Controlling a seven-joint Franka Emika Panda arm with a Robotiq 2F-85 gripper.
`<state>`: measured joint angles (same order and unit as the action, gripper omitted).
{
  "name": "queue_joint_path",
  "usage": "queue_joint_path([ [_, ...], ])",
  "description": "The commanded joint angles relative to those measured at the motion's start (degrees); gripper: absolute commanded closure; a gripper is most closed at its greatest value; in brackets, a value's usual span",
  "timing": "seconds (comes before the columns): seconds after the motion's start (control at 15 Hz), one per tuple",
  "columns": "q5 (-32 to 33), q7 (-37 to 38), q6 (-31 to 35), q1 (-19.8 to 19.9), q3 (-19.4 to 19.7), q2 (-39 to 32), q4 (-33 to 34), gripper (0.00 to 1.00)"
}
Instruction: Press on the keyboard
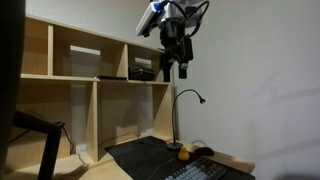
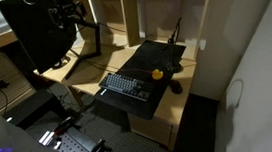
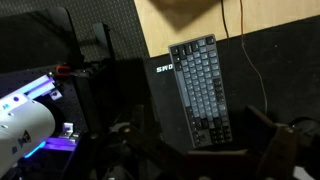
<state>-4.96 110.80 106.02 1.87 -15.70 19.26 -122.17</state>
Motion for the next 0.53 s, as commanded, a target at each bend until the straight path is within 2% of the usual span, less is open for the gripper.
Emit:
queue_joint_path([
  [0.0,-1.3,6.24,0.17,0.49,4.26,-1.73,0.07,0.0],
  [0.2,-2.7,10.08,-0.62,1.17,8.27,-1.73,-1.46,0.0],
  [0.27,-0.43,8.55,-0.13,-0.29,7.37,-1.36,-0.77,0.0],
  [0.47,-0.46,8.42,-0.12,-0.23,8.36,-1.61,-0.85,0.0],
])
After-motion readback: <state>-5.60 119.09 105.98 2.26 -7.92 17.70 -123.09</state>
